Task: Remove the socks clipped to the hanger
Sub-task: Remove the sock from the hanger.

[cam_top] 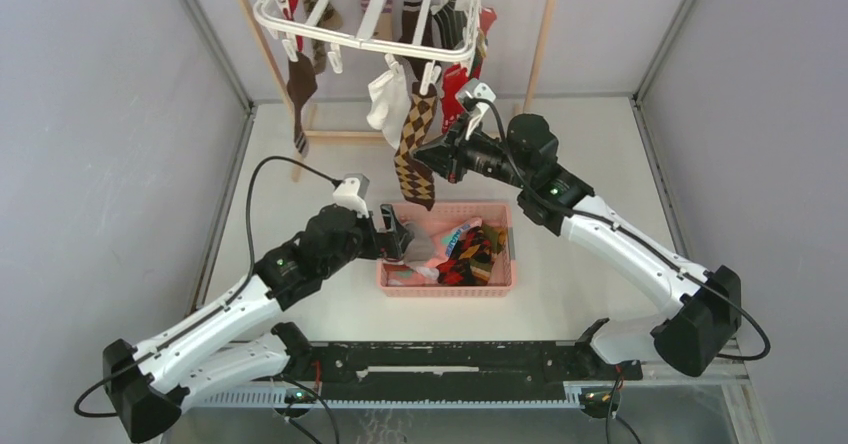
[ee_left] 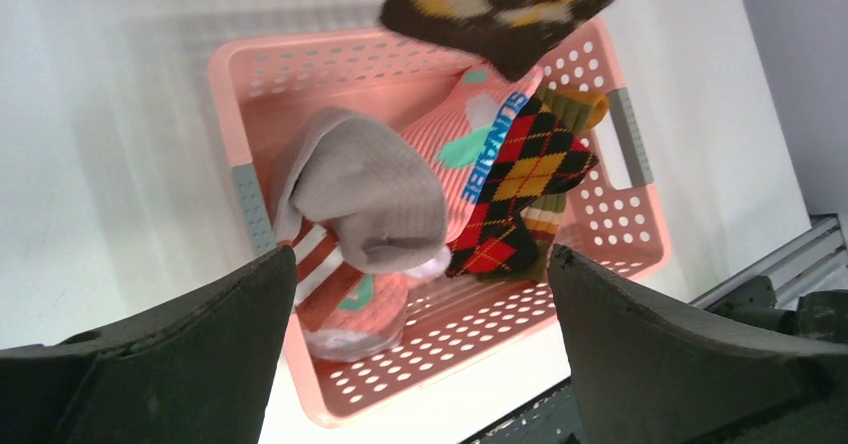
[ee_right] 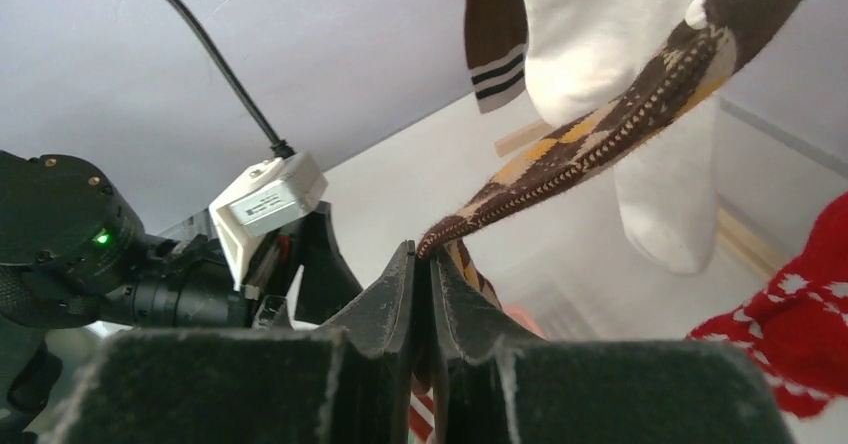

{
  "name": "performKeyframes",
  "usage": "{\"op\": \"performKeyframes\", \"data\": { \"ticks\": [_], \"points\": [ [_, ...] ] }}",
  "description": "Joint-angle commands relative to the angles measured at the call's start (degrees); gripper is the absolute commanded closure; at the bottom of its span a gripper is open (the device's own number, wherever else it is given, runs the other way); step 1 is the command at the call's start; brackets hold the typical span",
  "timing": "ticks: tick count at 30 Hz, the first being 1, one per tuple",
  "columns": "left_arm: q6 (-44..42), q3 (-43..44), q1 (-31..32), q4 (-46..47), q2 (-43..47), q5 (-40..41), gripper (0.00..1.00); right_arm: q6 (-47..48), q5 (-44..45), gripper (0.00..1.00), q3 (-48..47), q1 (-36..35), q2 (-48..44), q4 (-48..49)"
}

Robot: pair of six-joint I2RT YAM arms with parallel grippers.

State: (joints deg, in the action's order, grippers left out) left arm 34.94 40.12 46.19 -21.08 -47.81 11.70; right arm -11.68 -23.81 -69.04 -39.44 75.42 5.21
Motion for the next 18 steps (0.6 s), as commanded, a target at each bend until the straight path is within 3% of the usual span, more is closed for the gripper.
{"op": "performKeyframes", "data": {
  "ticks": [1, 18],
  "points": [
    [-1.58, 5.3, -0.36, 5.96, -2.16, -2.27, 0.0, 1.49, 1.05, 0.87, -4.54, -2.2, 1.5, -1.05],
    [-6.49, 3.87, -0.37, 20.67, -5.57, -1.89, 0.0, -0.3, 0.6, 0.87, -11.2, -5.3, 5.2, -4.94]
  ]
}}
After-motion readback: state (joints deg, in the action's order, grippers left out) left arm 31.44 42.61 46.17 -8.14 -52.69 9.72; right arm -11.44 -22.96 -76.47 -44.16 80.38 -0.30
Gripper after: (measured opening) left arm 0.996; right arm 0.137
